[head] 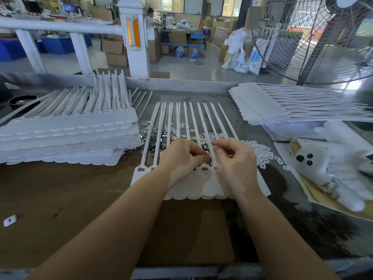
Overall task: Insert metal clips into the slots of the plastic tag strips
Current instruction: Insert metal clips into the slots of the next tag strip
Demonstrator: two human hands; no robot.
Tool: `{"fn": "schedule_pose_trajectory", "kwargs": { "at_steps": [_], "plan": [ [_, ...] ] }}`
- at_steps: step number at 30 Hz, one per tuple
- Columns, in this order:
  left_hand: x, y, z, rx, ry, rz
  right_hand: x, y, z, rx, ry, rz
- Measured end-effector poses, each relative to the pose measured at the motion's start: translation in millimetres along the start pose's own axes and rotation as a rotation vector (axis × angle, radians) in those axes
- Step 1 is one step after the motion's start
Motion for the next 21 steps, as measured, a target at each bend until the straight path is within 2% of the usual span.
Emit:
{"fn": "schedule_pose_trajectory", "kwargs": {
  "at_steps": [3,8,13,21],
  "plan": [
    [3,-6,0,-0.024,0.013,0.034,-9,-5,7,0.108,-0.001,-0.125],
    [11,-12,1,-0.049,0.054,0.038,-13,-9,6,0.172,0.172,-0.315],
    [16,-8,7,-0.071,0.042,0.141,-13,-7,4,0.186,0.198,-0.308],
    [20,-4,12,-0.128,-0.021,0.145,-12,-6,-3,0.148,0.183,-0.349]
  ]
}}
Point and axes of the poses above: each hand's wrist, its own z-axis towards the middle knuckle, its own x-axis out of the palm, y = z × x, the point moved 3 cm from there along z, towards the middle knuckle, and after that the axes turned 12 degrees about -x, right-handed, at the moved point
